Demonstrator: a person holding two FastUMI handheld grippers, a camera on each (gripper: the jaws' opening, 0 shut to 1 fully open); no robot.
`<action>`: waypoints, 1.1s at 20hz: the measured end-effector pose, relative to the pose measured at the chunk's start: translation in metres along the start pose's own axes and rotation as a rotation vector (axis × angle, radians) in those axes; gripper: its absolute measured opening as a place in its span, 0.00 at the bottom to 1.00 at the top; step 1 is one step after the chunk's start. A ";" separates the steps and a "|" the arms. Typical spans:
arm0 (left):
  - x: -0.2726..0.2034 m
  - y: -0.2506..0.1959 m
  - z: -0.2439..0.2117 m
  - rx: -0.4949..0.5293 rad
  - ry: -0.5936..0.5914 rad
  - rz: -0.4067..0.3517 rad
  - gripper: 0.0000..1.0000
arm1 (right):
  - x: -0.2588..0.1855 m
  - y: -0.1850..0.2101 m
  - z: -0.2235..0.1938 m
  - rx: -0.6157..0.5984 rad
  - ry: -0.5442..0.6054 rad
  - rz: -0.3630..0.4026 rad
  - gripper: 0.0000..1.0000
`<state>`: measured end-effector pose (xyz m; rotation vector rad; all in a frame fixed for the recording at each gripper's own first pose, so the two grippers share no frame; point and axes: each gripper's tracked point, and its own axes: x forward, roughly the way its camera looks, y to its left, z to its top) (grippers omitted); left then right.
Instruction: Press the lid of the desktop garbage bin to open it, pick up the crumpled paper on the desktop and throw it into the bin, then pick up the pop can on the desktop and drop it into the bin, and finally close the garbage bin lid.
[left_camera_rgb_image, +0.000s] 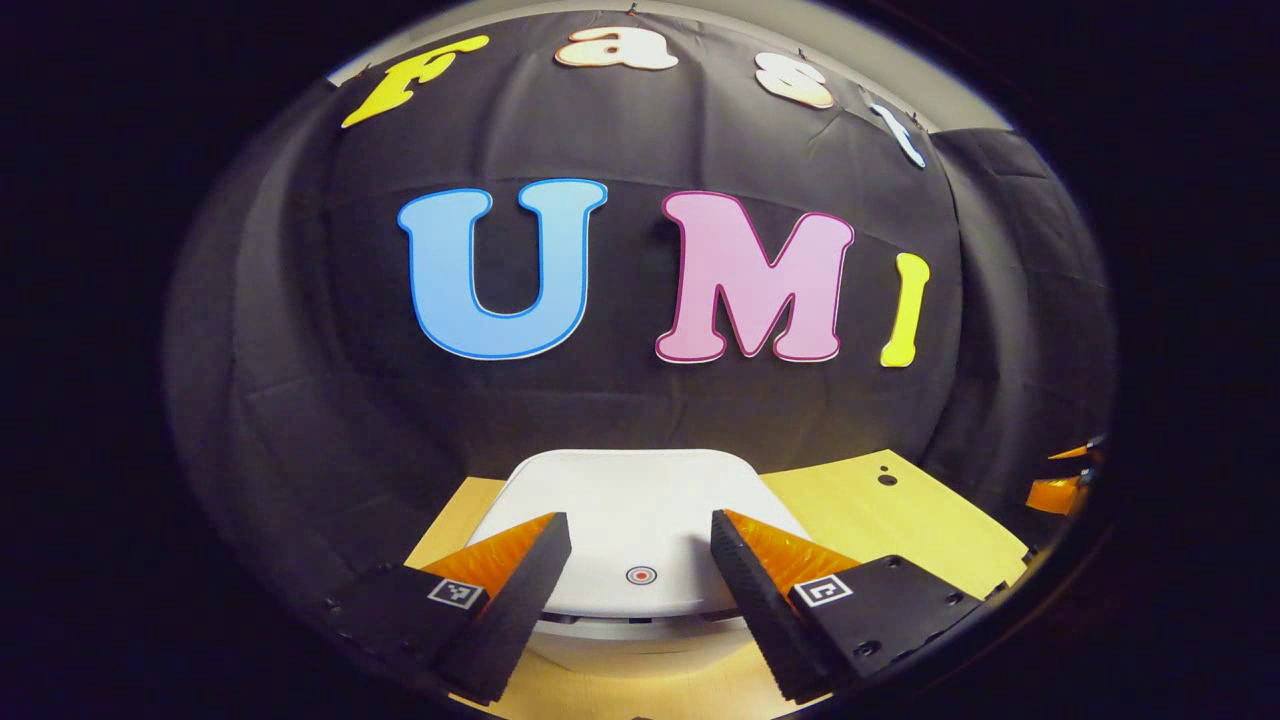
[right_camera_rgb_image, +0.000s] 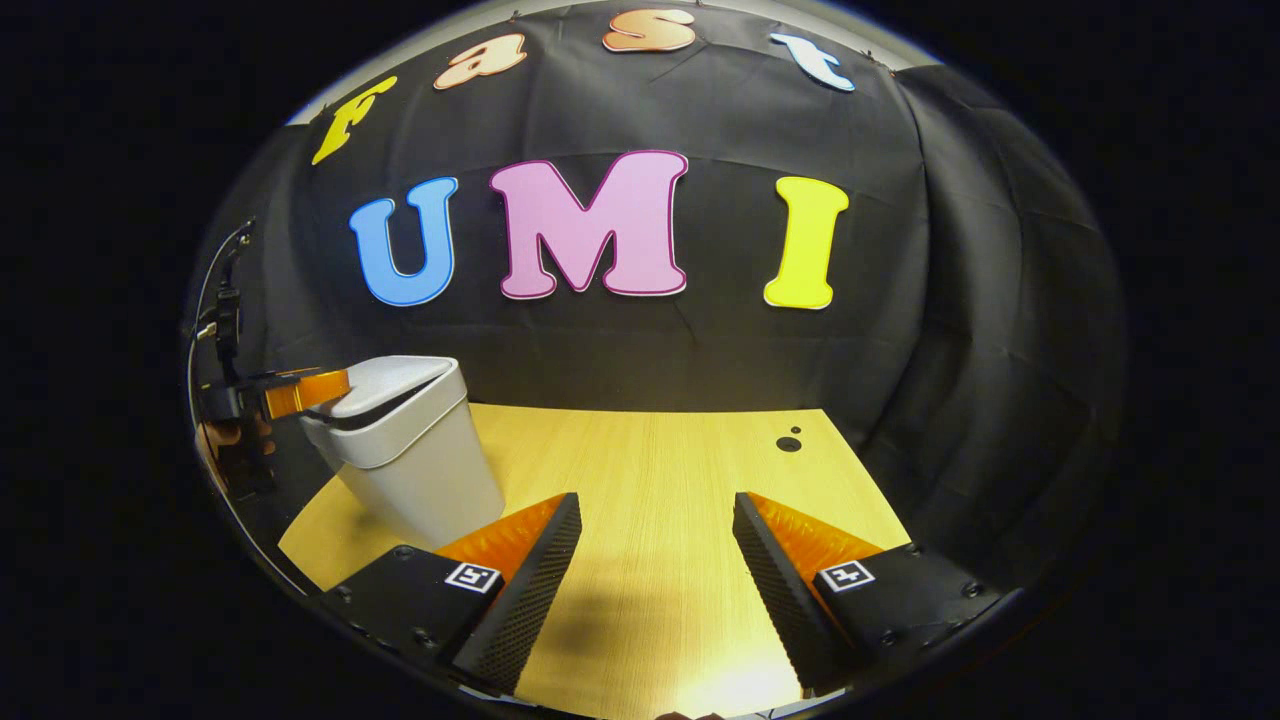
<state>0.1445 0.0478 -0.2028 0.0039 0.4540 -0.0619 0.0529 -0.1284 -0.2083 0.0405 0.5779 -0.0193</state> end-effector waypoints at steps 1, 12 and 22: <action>0.000 0.000 -0.010 0.016 0.021 0.011 0.97 | -0.002 0.000 -0.005 0.000 0.011 -0.003 0.99; 0.002 -0.002 -0.012 0.039 -0.224 0.051 0.98 | -0.002 0.007 -0.010 -0.013 0.028 -0.001 0.99; -0.079 -0.041 0.075 -0.051 -0.351 0.160 0.94 | -0.007 0.019 0.017 -0.039 -0.082 0.074 0.99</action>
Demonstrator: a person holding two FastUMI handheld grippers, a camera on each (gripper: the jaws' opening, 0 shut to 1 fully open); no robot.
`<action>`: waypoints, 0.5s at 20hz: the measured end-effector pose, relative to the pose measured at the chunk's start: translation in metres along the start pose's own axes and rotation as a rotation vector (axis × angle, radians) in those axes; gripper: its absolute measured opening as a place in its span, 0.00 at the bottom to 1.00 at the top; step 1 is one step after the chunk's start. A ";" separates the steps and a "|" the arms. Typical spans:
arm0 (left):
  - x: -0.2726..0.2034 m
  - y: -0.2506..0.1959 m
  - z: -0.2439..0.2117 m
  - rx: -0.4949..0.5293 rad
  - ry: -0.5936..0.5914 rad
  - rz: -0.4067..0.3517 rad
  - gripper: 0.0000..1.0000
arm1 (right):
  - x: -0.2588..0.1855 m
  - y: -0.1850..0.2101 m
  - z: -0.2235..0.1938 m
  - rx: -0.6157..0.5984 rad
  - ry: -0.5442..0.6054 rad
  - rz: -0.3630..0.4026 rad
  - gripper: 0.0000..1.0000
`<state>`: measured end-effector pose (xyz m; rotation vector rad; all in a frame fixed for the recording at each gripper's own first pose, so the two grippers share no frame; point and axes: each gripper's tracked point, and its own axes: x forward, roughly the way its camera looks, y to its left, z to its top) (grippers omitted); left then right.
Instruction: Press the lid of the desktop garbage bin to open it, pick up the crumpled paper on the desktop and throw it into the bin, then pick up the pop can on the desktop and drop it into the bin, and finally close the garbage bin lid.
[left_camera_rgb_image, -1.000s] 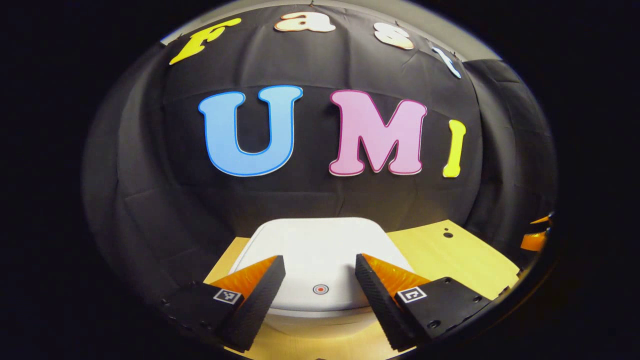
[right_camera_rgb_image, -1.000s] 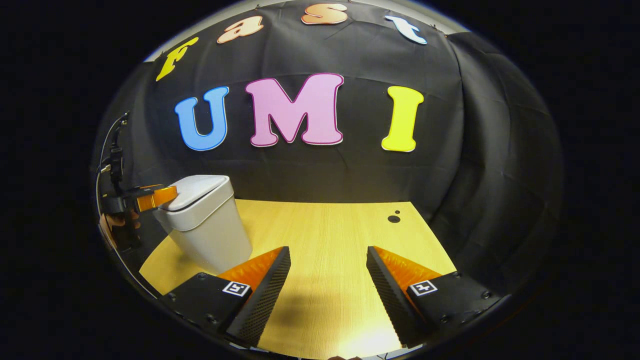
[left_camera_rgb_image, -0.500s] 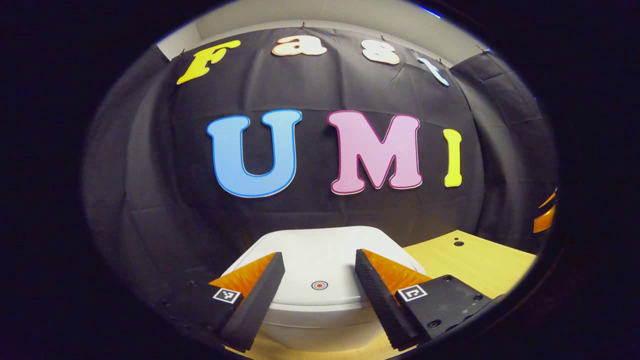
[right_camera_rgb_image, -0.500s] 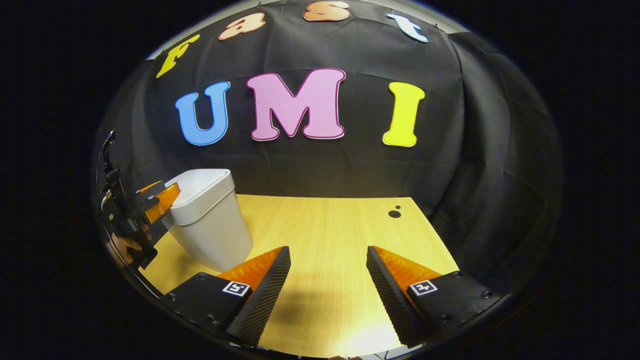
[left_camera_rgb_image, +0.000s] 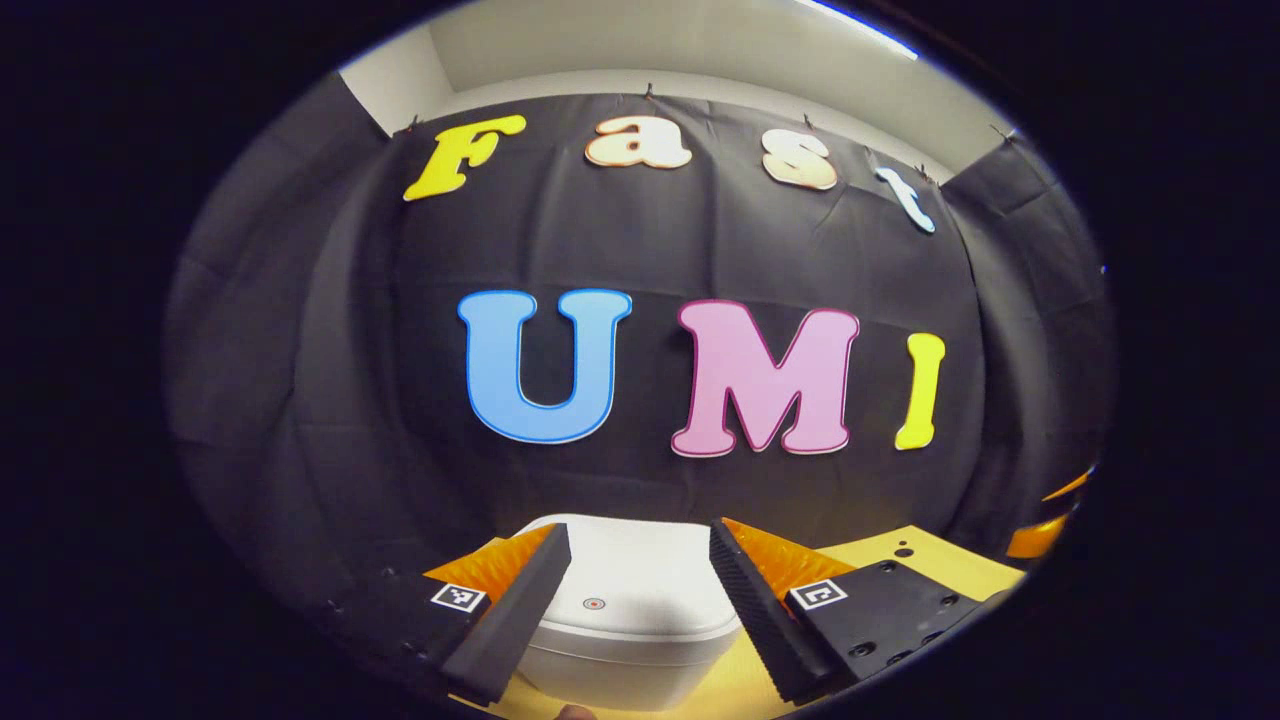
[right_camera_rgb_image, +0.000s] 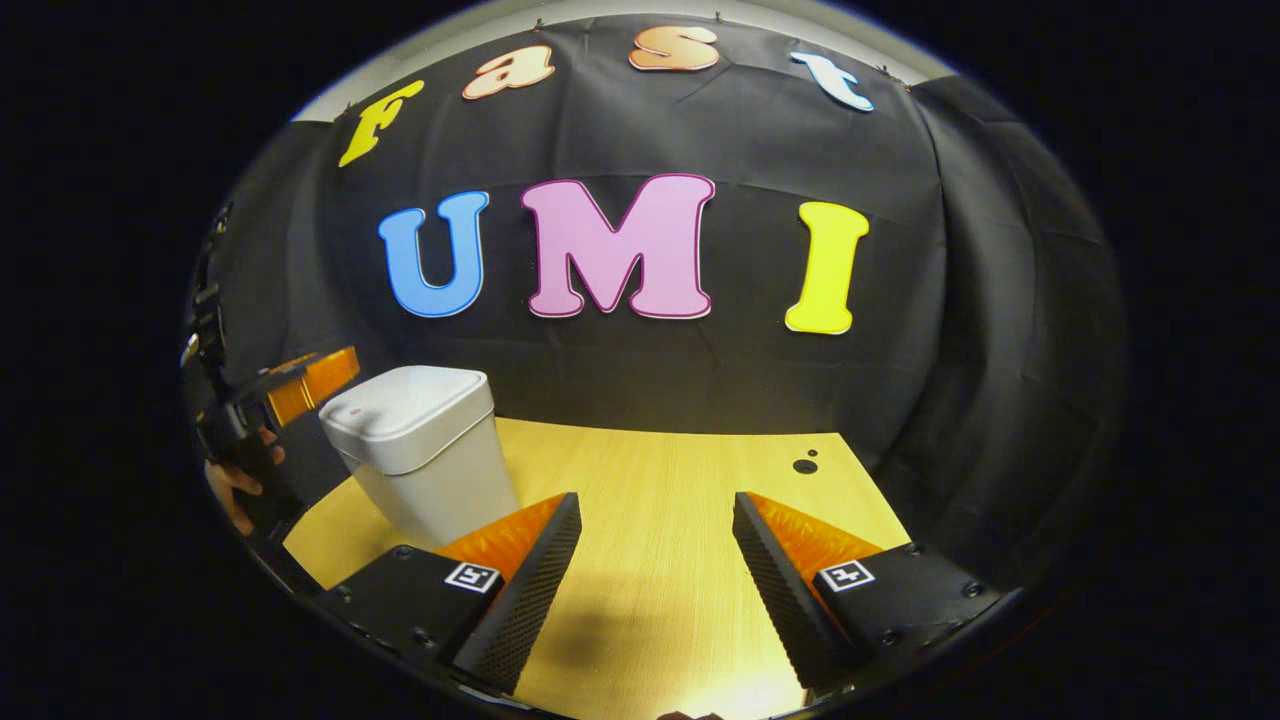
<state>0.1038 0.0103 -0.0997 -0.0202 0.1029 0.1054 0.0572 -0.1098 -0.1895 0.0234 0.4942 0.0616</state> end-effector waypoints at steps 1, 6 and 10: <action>-0.007 -0.009 0.009 -0.002 -0.016 0.010 0.94 | 0.000 0.001 0.004 0.006 -0.012 0.016 0.99; -0.055 -0.053 0.060 0.012 -0.101 0.027 0.94 | -0.015 0.004 0.048 0.032 -0.160 0.057 0.99; -0.079 -0.065 0.072 0.010 -0.127 -0.009 0.94 | -0.055 0.021 0.083 0.035 -0.337 0.027 0.98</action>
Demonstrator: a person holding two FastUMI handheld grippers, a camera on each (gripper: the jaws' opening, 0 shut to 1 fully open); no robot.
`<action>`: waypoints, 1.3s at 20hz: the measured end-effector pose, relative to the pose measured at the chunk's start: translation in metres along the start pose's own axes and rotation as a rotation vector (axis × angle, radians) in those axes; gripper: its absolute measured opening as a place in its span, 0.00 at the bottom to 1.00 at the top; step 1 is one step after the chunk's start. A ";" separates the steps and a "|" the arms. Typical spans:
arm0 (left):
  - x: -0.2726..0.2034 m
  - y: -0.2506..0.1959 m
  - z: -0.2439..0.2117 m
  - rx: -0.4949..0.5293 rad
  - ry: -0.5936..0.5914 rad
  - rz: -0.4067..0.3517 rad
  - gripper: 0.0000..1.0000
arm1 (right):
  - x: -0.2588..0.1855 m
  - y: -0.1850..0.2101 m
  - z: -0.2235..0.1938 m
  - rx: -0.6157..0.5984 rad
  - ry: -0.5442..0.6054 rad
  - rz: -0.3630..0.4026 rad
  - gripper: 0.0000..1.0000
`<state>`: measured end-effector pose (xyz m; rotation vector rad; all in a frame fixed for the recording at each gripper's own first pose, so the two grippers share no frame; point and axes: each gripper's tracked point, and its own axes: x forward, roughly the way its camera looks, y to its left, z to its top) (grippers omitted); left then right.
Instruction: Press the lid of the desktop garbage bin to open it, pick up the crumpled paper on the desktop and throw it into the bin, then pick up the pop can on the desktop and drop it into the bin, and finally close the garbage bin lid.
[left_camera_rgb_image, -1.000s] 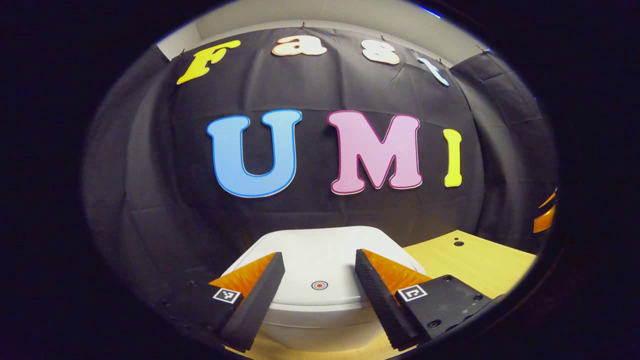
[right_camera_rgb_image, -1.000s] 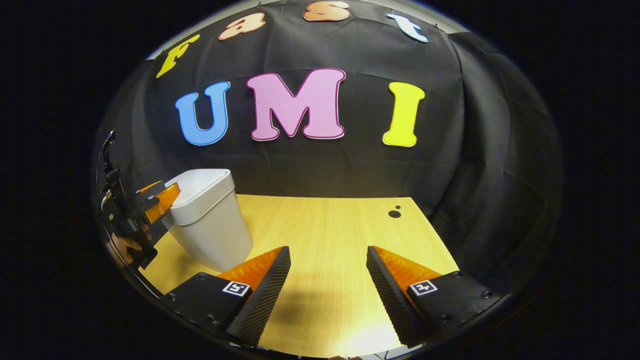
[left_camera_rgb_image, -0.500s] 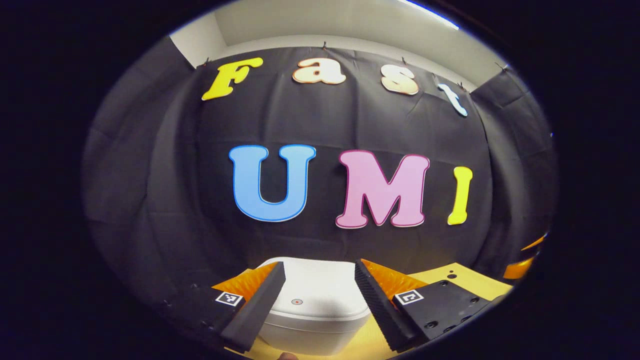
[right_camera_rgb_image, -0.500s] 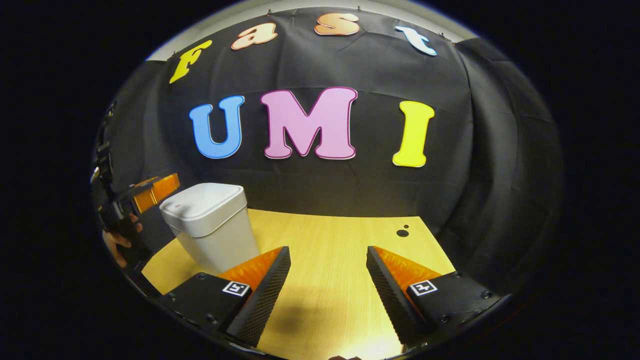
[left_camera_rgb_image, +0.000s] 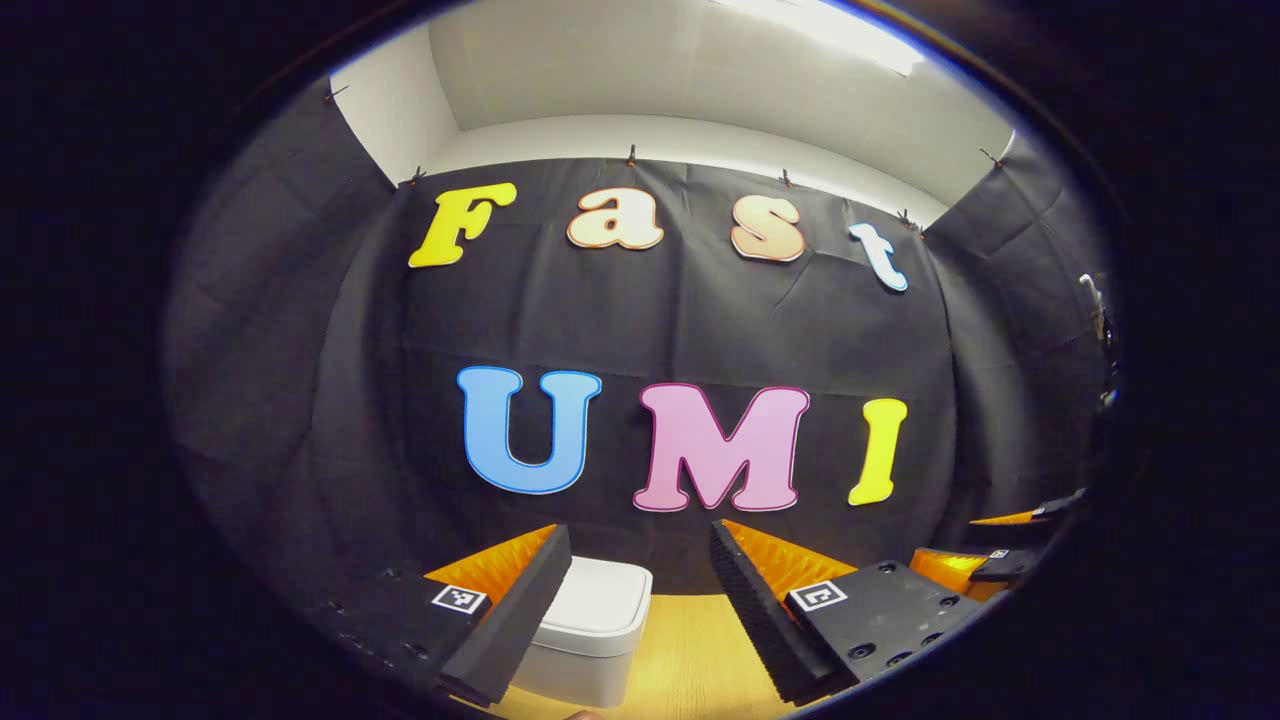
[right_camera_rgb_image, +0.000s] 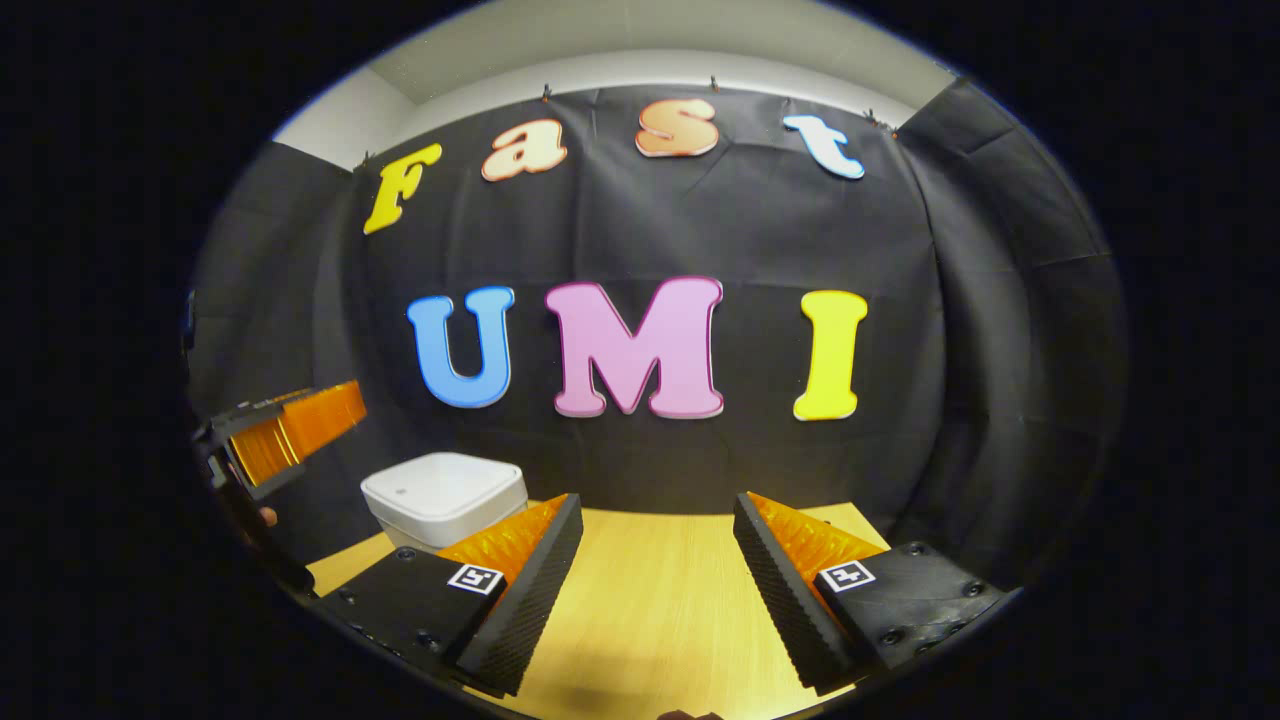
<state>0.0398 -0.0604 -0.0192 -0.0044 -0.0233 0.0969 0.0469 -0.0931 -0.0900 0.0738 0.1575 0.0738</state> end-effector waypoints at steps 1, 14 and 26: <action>-0.003 0.003 0.002 0.012 -0.001 -0.005 0.94 | -0.005 0.005 0.008 -0.012 -0.038 -0.002 0.98; -0.062 0.074 -0.022 0.017 0.056 -0.042 0.94 | -0.067 0.094 -0.002 -0.067 -0.051 0.017 0.98; -0.065 0.051 -0.021 0.057 0.024 -0.151 0.94 | -0.071 0.095 -0.001 -0.070 -0.063 -0.047 0.98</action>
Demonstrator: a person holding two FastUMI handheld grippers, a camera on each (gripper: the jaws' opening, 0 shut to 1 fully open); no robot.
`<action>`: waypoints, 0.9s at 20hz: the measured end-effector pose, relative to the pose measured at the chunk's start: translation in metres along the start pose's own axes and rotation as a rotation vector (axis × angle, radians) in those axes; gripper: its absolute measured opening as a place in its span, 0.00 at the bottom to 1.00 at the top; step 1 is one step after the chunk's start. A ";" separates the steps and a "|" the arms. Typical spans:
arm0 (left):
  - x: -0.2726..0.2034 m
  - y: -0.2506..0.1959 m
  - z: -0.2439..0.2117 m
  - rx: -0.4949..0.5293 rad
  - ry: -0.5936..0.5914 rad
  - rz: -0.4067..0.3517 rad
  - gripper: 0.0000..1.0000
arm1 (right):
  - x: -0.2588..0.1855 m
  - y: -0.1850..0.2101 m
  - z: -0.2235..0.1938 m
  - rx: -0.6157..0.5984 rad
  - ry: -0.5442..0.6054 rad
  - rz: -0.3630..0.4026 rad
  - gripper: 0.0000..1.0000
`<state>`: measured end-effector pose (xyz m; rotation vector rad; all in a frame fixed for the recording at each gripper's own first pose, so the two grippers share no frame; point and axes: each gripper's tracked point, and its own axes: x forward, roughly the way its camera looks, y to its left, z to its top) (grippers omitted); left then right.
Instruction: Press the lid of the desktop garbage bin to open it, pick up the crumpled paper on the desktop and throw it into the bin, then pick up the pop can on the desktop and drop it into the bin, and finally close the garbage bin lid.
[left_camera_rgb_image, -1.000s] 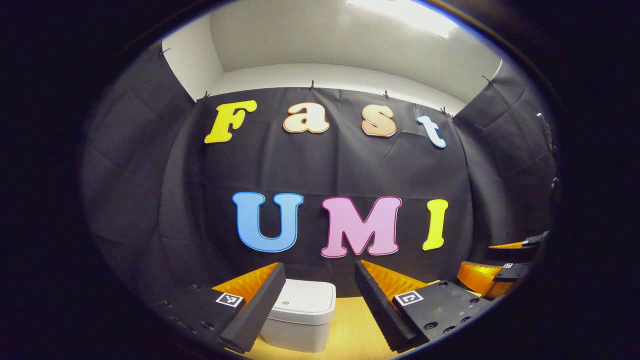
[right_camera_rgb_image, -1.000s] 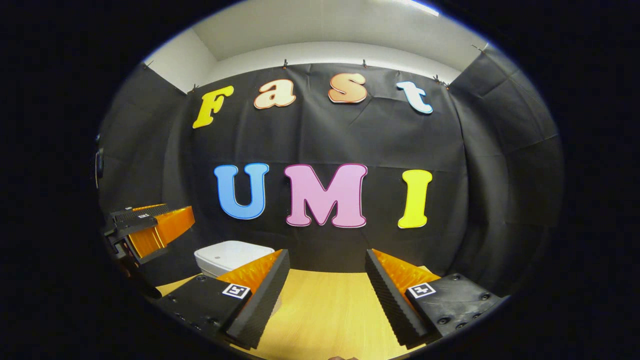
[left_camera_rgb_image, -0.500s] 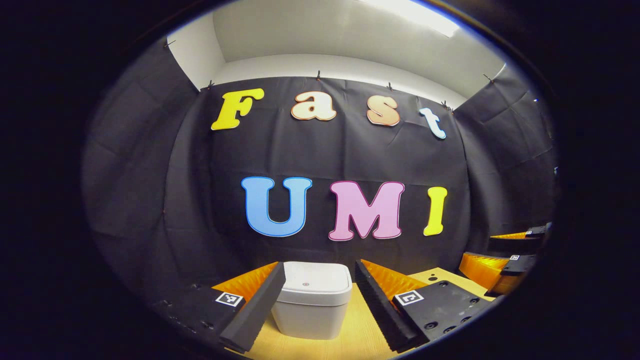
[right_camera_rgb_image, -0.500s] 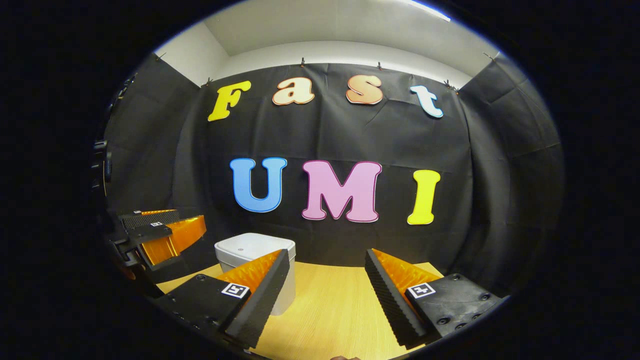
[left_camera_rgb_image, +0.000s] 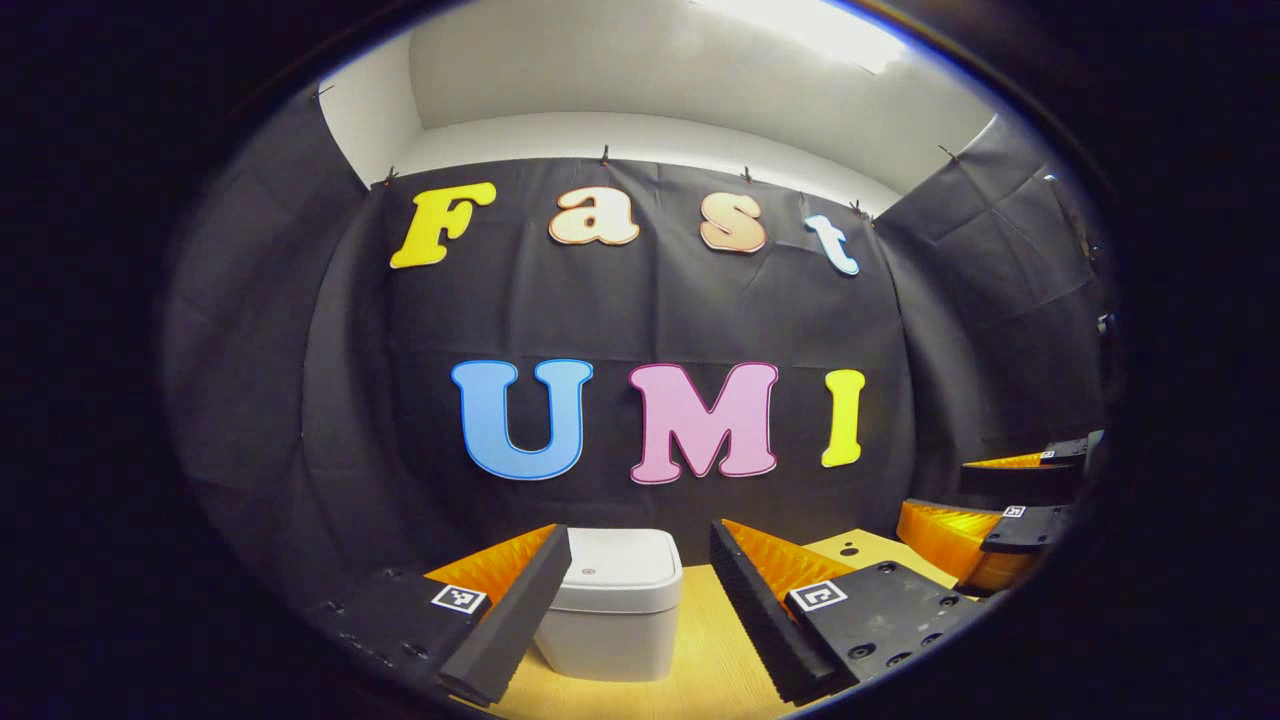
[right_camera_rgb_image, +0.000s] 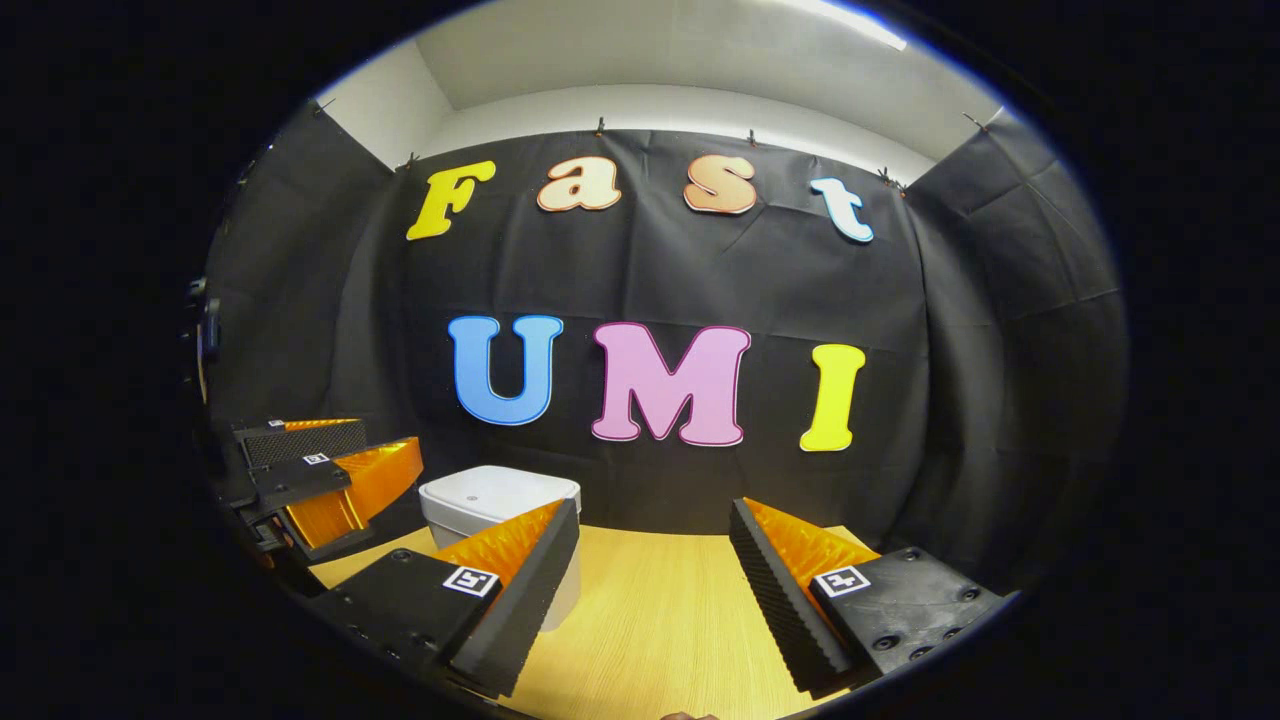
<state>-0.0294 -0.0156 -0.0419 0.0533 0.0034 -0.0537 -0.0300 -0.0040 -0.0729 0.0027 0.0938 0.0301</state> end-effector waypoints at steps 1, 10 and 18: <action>-0.001 -0.002 0.003 0.011 -0.008 -0.009 0.94 | -0.001 -0.001 0.001 0.004 0.000 -0.007 0.98; -0.012 -0.009 0.001 0.036 -0.009 -0.041 0.92 | -0.014 -0.009 0.005 -0.001 -0.017 -0.054 0.98; -0.024 -0.003 -0.009 0.006 0.030 -0.024 0.94 | -0.021 0.003 0.008 -0.015 -0.019 -0.030 0.98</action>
